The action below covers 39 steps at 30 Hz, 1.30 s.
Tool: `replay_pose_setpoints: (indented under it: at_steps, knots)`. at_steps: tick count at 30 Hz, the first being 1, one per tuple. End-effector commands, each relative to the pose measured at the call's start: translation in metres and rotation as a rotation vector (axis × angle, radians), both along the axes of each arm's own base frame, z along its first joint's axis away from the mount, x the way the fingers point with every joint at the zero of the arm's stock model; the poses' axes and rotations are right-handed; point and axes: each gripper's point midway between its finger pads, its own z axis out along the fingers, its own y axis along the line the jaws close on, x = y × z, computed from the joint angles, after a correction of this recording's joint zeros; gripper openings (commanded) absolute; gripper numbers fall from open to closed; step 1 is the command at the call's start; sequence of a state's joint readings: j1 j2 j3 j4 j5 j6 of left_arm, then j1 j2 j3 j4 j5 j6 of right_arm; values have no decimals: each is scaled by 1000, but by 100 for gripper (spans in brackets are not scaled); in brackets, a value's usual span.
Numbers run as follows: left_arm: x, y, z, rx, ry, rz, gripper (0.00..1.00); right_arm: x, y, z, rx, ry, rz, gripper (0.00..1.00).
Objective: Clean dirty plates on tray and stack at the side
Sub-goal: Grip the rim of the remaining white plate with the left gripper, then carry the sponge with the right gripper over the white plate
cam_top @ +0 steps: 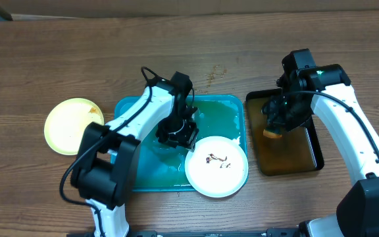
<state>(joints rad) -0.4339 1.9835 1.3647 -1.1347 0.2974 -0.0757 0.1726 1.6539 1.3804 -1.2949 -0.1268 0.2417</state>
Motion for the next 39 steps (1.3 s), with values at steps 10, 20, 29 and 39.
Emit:
replay_pose_setpoints:
  at_steps: [10,20,29,39]
  knots:
    - [-9,-2,-16,20,69,3,8,3,4,9,20,-38,11,4]
    - [29,9,-1,-2,5,127,4,8,61,16,165,-101,136,4]
    - [31,11,0,-1,4,132,4,3,134,-8,218,-167,240,4]
    - [30,8,0,1,4,141,4,-20,200,-68,235,-126,355,4]
